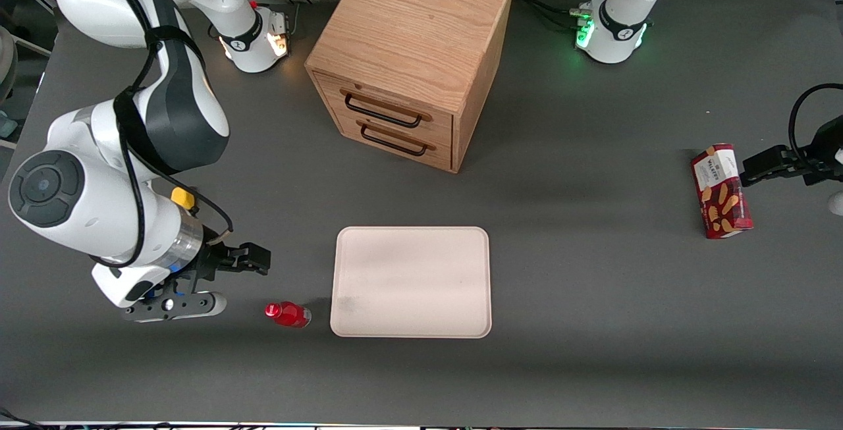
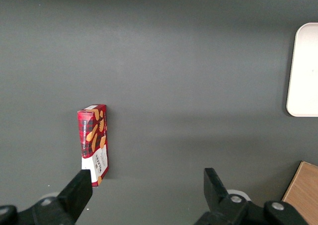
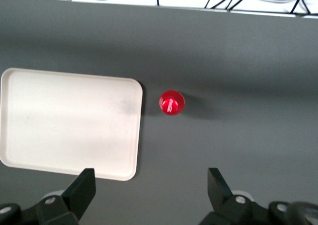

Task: Place coke bottle on tray
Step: 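Move the open right gripper down to the red Coca-Cola bottle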

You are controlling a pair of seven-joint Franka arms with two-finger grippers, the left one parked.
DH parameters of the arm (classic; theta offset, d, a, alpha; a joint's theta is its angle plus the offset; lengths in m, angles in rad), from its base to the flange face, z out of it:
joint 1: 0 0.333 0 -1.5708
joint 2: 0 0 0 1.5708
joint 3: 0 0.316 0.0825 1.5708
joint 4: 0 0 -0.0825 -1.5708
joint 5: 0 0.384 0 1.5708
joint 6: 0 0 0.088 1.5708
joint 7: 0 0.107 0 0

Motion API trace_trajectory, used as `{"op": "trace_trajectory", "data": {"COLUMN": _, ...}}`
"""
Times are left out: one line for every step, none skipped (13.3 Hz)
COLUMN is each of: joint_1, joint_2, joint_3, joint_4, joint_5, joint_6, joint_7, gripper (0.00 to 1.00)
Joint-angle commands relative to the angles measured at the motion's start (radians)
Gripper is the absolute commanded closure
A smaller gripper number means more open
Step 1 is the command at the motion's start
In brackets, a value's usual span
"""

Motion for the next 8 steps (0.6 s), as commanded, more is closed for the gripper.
{"op": "trace_trajectory", "data": {"joint_1": -0.002, "joint_2": 0.038, "joint_3": -0.010, "joint_4": 0.025, "joint_5": 0.012, "joint_6": 0.054, "joint_7": 0.002, "gripper": 0.00}}
{"op": "trace_trajectory", "data": {"joint_1": -0.005, "joint_2": 0.051, "joint_3": -0.010, "joint_4": 0.020, "joint_5": 0.011, "joint_6": 0.083, "joint_7": -0.011, "gripper": 0.00}}
{"op": "trace_trajectory", "data": {"joint_1": -0.012, "joint_2": 0.056, "joint_3": -0.010, "joint_4": 0.008, "joint_5": 0.012, "joint_6": 0.114, "joint_7": -0.019, "gripper": 0.00}}
{"op": "trace_trajectory", "data": {"joint_1": -0.012, "joint_2": 0.059, "joint_3": -0.010, "joint_4": -0.009, "joint_5": 0.012, "joint_6": 0.137, "joint_7": -0.024, "gripper": 0.00}}
{"op": "trace_trajectory", "data": {"joint_1": -0.014, "joint_2": 0.067, "joint_3": -0.010, "joint_4": -0.015, "joint_5": 0.011, "joint_6": 0.154, "joint_7": -0.025, "gripper": 0.00}}
{"op": "trace_trajectory", "data": {"joint_1": -0.014, "joint_2": 0.074, "joint_3": -0.010, "joint_4": -0.016, "joint_5": 0.009, "joint_6": 0.171, "joint_7": -0.025, "gripper": 0.00}}
{"op": "trace_trajectory", "data": {"joint_1": -0.014, "joint_2": 0.090, "joint_3": -0.010, "joint_4": -0.023, "joint_5": 0.006, "joint_6": 0.188, "joint_7": -0.025, "gripper": 0.00}}
{"op": "trace_trajectory", "data": {"joint_1": -0.014, "joint_2": 0.093, "joint_3": -0.010, "joint_4": -0.042, "joint_5": 0.006, "joint_6": 0.191, "joint_7": -0.025, "gripper": 0.00}}
